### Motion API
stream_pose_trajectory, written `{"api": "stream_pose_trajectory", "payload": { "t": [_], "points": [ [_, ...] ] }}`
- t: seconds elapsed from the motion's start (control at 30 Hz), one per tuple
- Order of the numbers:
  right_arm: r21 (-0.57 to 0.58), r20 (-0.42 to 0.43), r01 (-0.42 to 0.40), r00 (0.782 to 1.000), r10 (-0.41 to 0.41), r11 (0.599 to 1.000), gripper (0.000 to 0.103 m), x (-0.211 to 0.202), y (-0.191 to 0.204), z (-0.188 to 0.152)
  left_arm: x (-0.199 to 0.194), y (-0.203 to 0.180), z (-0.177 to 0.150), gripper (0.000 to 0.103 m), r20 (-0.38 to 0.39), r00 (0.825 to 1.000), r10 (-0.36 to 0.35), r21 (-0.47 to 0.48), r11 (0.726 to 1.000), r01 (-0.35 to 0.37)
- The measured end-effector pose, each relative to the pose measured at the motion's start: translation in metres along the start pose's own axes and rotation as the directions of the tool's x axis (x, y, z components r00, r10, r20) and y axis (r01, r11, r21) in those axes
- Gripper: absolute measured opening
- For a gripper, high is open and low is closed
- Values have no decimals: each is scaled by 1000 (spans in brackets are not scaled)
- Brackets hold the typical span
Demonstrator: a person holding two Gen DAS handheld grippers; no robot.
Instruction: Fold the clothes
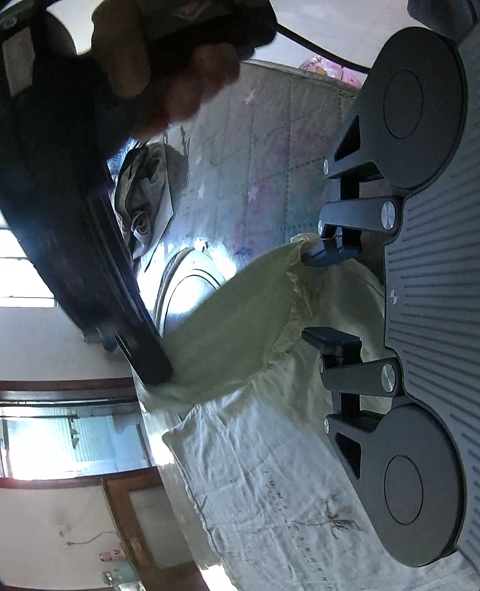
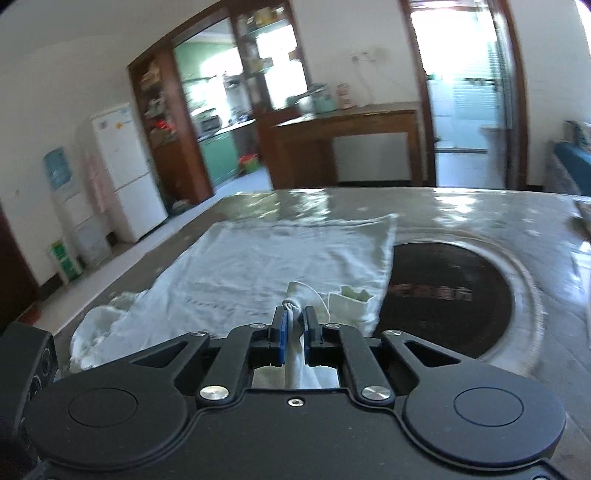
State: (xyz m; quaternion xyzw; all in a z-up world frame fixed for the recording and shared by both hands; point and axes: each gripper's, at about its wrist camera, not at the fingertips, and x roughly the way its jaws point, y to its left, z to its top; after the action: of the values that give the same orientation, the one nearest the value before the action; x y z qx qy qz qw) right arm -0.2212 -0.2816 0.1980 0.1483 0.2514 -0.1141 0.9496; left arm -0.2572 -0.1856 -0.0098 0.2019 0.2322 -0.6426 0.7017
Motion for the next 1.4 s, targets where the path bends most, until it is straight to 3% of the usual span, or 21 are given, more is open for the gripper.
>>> {"api": "stream_pose_trajectory", "payload": {
  "t": [0.2, 0.33, 0.47, 0.57, 0.67, 0.8, 1.1, 1.4],
  "points": [
    [-49, -90, -86, 993, 81, 995, 10, 33, 26, -2, -17, 8, -7, 42, 11, 999, 36, -19, 999, -35],
    [-51, -154, -136, 980, 127, 989, 20, 46, 37, -10, -30, 20, -14, 43, 11, 997, 70, -31, 997, -70],
    [-51, -139, -144, 981, 136, 988, 28, 32, 38, -12, -42, 33, -16, 44, 13, 995, 99, -45, 994, -99],
    [-64, -98, -110, 990, 103, 992, 28, 3, 32, -8, -47, 44, -14, 44, 23, 992, 123, -66, 990, -122],
    [-127, -85, -6, 996, -5, 992, 28, -12, 26, -9, -52, 51, -10, 44, 44, 988, 146, -94, 985, -142],
    [-188, -118, 84, 987, -107, 979, 28, -21, 18, -22, -57, 59, 1, 44, 81, 987, 139, -135, 983, -128],
    [-275, -207, 60, 971, -120, 960, 25, -19, 30, -64, -31, 38, 20, 44, 79, 994, 79, -75, 994, -73],
    [-297, -232, 28, 968, -101, 955, 25, -12, 28, -73, 2, 56, 1, 44, -37, 989, 140, -133, 981, -144]
  ]
}}
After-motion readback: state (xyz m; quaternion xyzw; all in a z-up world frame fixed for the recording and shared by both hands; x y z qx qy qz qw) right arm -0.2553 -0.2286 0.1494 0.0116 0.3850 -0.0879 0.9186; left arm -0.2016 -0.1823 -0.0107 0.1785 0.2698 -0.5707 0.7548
